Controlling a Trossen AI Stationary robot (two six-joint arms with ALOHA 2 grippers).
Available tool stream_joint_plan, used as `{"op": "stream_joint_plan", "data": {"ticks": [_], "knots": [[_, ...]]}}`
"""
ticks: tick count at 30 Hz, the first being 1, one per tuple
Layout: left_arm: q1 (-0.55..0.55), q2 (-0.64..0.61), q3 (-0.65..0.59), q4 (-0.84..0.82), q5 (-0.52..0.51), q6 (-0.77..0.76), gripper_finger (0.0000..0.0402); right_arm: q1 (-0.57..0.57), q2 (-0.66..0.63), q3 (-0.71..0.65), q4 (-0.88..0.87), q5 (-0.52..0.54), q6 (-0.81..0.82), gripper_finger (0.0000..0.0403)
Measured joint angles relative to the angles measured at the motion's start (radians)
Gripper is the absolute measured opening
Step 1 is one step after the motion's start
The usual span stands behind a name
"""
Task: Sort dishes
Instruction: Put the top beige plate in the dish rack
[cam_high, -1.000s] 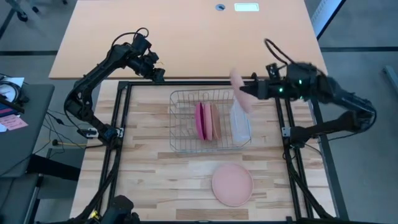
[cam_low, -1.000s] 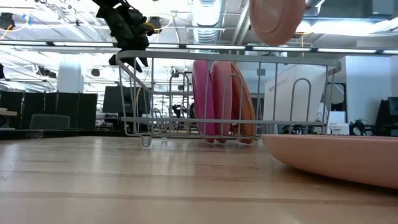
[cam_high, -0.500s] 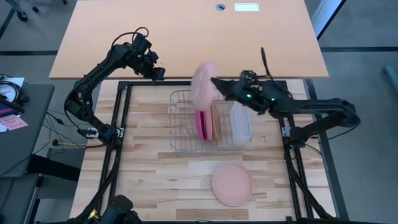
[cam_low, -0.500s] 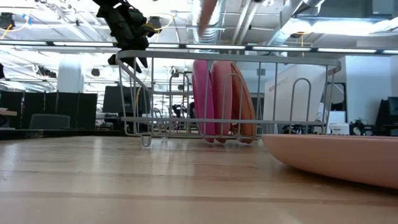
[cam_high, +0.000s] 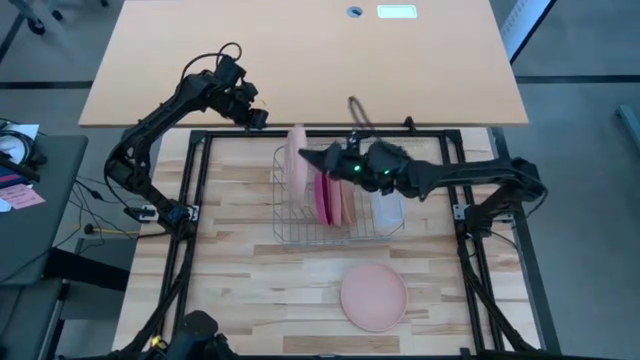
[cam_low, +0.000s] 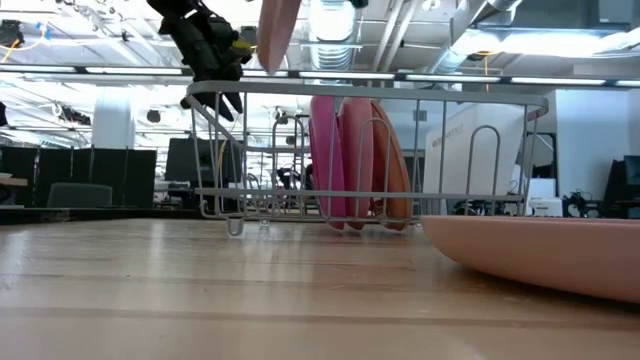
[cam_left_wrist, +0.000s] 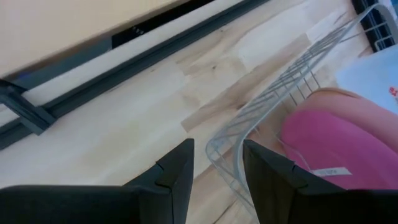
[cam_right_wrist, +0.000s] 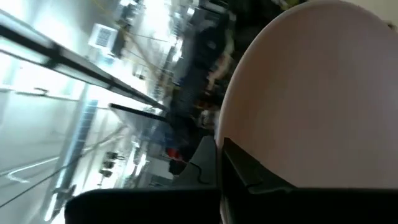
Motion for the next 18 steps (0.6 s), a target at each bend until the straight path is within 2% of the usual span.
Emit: {"op": "stream_joint_plan", "data": {"ticks": [8, 13, 18], "knots": [[0.0, 0.0, -0.048, 0.007, 0.076, 0.002, 0.0132, 0.025, 0.059, -0.002, -0.064, -0.001, 0.077, 0.0], [0.0, 0.0, -0.05, 0.008, 0.08, 0.009, 0.0132, 0.03, 0.07, -0.002, -0.184, -0.003, 0.108, 0.0], [0.0, 0.0, -0.05, 0.007, 0.096, 0.009, 0.0132, 0.018, 0.06, -0.002, -0.214, -0.01, 0.108, 0.0]]}}
